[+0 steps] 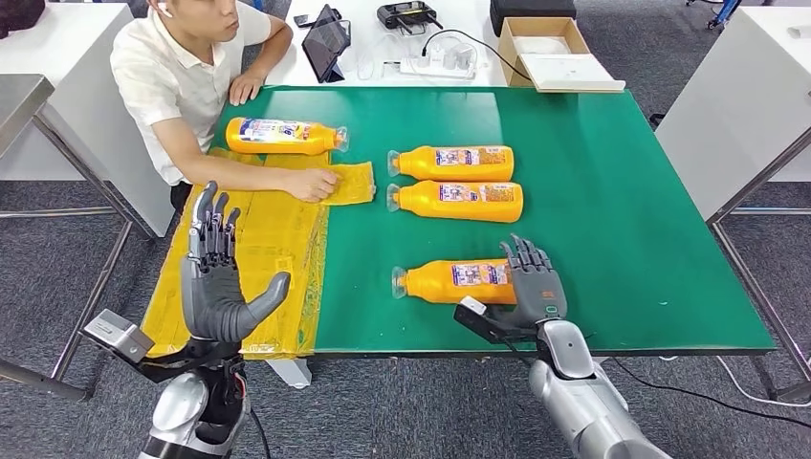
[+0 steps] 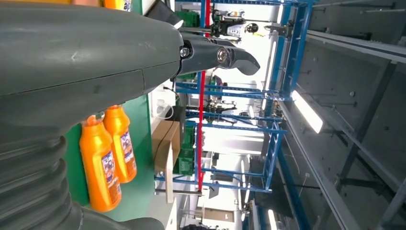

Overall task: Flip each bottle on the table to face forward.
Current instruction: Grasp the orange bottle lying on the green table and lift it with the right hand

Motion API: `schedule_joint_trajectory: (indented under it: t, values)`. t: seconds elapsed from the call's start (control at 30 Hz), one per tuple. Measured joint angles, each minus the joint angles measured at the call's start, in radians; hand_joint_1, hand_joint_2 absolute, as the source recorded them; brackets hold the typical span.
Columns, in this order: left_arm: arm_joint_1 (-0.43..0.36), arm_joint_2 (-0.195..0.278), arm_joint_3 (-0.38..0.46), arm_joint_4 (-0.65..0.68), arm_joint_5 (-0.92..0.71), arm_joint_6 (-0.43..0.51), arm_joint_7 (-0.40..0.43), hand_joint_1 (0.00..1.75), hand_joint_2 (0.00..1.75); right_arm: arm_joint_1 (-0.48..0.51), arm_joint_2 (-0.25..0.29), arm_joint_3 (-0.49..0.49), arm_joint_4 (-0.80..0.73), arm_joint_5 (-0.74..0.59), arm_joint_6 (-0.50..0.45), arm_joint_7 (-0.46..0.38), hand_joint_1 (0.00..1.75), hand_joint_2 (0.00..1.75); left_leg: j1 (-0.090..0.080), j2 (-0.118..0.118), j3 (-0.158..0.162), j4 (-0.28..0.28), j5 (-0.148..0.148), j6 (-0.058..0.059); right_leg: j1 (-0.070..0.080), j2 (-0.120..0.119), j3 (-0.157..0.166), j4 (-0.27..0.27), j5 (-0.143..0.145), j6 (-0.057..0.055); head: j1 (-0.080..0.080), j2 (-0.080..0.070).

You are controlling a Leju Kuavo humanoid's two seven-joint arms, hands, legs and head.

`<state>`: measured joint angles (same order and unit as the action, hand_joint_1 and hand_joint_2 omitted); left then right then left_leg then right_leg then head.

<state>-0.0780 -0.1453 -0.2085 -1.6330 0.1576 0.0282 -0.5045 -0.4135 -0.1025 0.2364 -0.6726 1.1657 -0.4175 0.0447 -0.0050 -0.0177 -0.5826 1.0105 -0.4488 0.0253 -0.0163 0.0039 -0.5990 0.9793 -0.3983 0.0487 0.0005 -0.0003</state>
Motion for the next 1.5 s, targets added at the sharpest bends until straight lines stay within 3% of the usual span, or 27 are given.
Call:
schedule_joint_trajectory:
  t: [0.07,0.2,0.23,0.4,0.7,0.97,1.17,1.27,1.37,1.5]
  values:
    - [-0.002,-0.002,0.0,0.001,0.003,-0.009,0.007,0.0,1.75,-0.02,0.001,0.0,0.023,0.003,0.043,0.022,0.03,1.75,0.0,0.001,0.001,0.0,0.0,0.0,0.0,0.0,0.001,0.0,0.0,0.0,0.0,0.0]
    - [-0.014,-0.006,-0.002,0.012,0.021,-0.04,0.031,0.0,1.75,-0.074,0.002,0.0,0.08,0.002,0.191,0.063,1.65,1.75,0.0,0.004,0.007,0.0,-0.001,0.0,0.0,0.003,0.004,-0.001,0.0,0.0,0.0,0.0]
    - [-0.018,-0.008,-0.002,0.016,0.025,-0.048,0.035,0.0,1.75,-0.085,0.003,0.0,0.095,0.002,0.223,0.066,1.73,1.75,0.0,0.004,0.008,0.0,-0.001,0.0,0.0,0.003,0.005,-0.001,0.0,0.0,0.0,0.0]
    - [-0.034,-0.013,-0.008,0.038,0.043,-0.072,0.05,0.0,1.75,-0.127,-0.002,0.002,0.15,-0.007,0.303,0.062,1.75,1.75,0.0,0.003,0.015,0.0,-0.002,0.001,0.001,0.003,0.003,-0.002,-0.001,0.0,0.0,0.0]
    - [-0.044,-0.014,-0.01,0.066,0.048,-0.082,0.059,0.0,1.75,-0.154,-0.007,0.001,0.187,-0.032,0.332,0.041,1.75,1.75,0.0,0.003,0.016,0.0,-0.002,0.002,0.001,0.003,0.013,-0.002,0.0,0.0,0.0,0.0]
    - [-0.05,-0.01,-0.016,0.08,0.064,-0.092,0.055,0.0,1.75,-0.142,-0.019,-0.021,0.192,-0.183,0.343,-0.196,1.75,1.75,0.0,0.007,0.018,0.0,-0.003,0.002,0.001,0.006,0.016,-0.003,0.0,0.0,0.0,0.0]
    - [-0.05,-0.008,-0.025,0.08,0.064,-0.092,0.054,0.0,1.75,-0.133,-0.019,-0.034,0.191,-0.204,0.342,-0.225,1.75,1.75,0.001,0.01,0.02,0.0,-0.004,0.002,0.002,0.009,0.016,-0.003,0.0,0.0,0.0,0.0]
    - [-0.048,-0.008,-0.025,0.08,0.058,-0.068,0.056,0.0,1.75,-0.116,-0.018,-0.043,0.181,-0.264,0.321,-0.29,1.75,1.75,0.002,0.01,0.02,0.0,-0.004,0.002,0.003,0.009,0.017,-0.003,0.001,0.0,0.0,0.0]
    - [-0.037,-0.008,-0.028,0.08,0.054,0.016,0.113,0.0,1.75,-0.054,-0.001,-0.057,0.122,-0.369,0.254,-0.379,1.75,1.75,0.002,0.01,0.019,0.0,-0.004,0.002,0.003,0.009,0.017,-0.003,0.0,0.0,0.0,0.0]
    - [-0.003,-0.008,-0.047,0.104,0.153,0.082,0.233,0.0,1.75,0.104,0.054,-0.066,-0.093,-0.546,0.166,-0.449,1.75,1.75,0.003,0.009,0.012,0.0,-0.004,0.002,0.003,0.009,0.011,-0.002,0.0,0.0,0.0,0.0]
